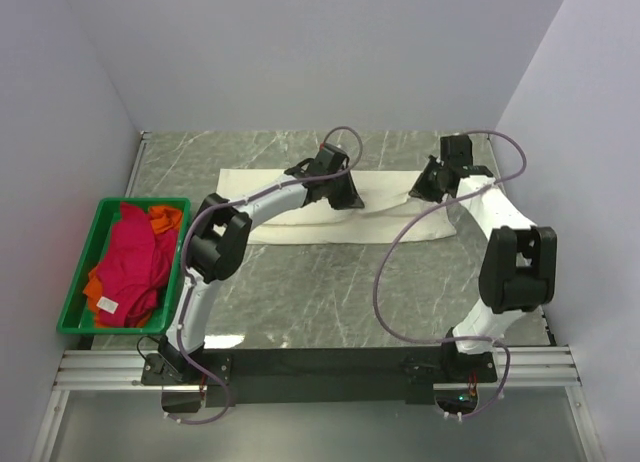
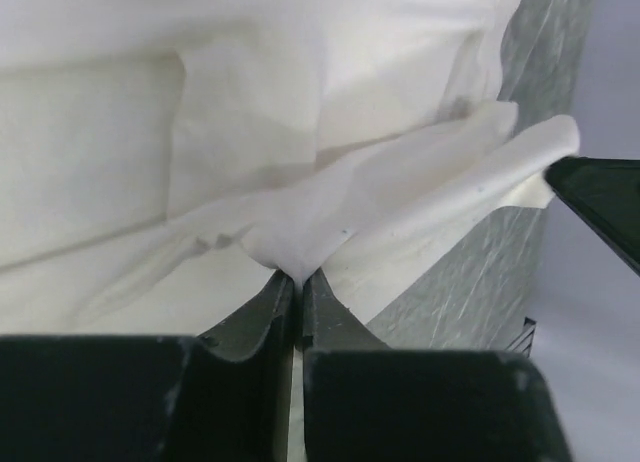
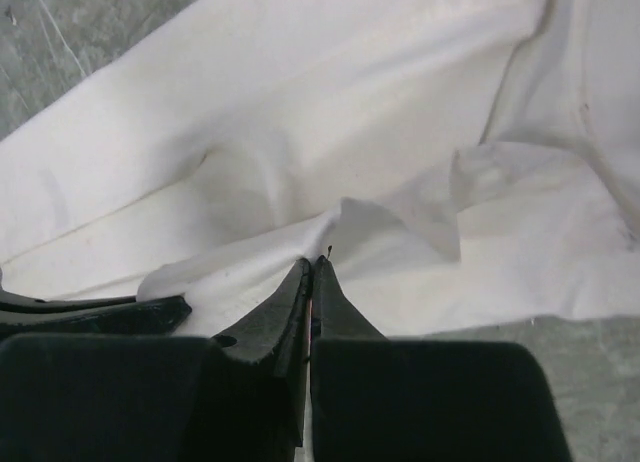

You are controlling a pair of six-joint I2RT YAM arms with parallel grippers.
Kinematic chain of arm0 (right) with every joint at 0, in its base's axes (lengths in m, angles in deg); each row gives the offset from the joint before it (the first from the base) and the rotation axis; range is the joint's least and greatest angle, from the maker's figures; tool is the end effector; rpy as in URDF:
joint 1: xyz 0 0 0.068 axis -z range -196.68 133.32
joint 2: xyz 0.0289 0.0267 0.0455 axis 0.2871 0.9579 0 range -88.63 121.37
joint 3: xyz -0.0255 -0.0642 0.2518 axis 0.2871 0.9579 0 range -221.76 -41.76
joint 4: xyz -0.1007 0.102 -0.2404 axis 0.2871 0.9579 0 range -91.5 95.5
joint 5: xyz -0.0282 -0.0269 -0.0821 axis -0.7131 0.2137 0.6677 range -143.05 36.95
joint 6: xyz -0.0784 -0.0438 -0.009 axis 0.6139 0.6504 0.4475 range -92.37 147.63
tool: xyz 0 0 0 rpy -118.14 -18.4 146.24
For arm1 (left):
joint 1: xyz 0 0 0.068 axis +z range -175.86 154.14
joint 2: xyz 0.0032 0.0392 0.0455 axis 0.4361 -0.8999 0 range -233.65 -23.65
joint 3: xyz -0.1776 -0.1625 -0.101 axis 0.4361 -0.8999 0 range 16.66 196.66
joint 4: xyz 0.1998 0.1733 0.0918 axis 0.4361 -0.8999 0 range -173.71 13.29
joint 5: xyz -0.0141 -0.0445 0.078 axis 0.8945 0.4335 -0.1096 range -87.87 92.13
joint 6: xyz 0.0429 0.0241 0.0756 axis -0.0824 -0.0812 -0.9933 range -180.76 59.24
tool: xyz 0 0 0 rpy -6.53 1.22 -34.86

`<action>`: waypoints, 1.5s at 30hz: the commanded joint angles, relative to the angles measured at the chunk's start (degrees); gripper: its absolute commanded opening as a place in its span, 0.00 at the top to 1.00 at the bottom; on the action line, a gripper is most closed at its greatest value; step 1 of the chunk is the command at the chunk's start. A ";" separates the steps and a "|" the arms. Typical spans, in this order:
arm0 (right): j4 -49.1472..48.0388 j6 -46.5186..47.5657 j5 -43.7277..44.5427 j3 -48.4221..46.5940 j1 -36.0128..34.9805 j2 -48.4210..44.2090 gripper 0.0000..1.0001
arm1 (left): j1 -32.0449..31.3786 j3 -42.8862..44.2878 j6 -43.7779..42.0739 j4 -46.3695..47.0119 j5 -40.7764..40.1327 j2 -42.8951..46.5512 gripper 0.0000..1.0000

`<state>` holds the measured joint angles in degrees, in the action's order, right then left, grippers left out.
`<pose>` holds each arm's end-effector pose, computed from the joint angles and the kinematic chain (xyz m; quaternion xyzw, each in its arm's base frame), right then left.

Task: Fold and stack the t-shirts
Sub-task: Fold the tshirt

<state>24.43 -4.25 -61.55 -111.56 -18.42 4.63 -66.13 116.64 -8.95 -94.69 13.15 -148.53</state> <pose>0.4004 0.0240 0.1979 0.2184 0.9098 0.1666 0.3112 0.4032 -0.3618 0.1589 -0.0535 0.9116 -0.3475 0.2128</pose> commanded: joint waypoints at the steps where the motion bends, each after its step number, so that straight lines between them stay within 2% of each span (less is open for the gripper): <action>1: -1.85 2.08 -1.52 -6.12 -0.28 3.94 1.00 | 2.30 3.02 -0.13 3.91 5.49 -3.08 0.90; 3: -2.99 2.78 -2.14 -7.80 -0.28 6.76 1.00 | 2.92 3.98 0.04 5.67 6.20 -4.49 0.86; 17: -6.68 7.01 -7.76 -19.14 -0.37 19.94 1.00 | 6.87 3.99 2.15 13.14 10.15 -9.59 0.84; 37: -8.18 14.03 -10.76 -25.65 -2.83 26.28 0.97 | 8.37 -3.56 6.81 16.31 9.01 -6.52 0.82; 45: -10.46 15.01 -8.39 -24.34 -3.36 24.70 0.97 | 8.63 -4.53 7.42 16.48 8.66 -5.46 0.81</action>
<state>18.01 9.56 -71.91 -134.40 -21.59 30.79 -58.00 112.66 -2.32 -78.86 22.38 -157.89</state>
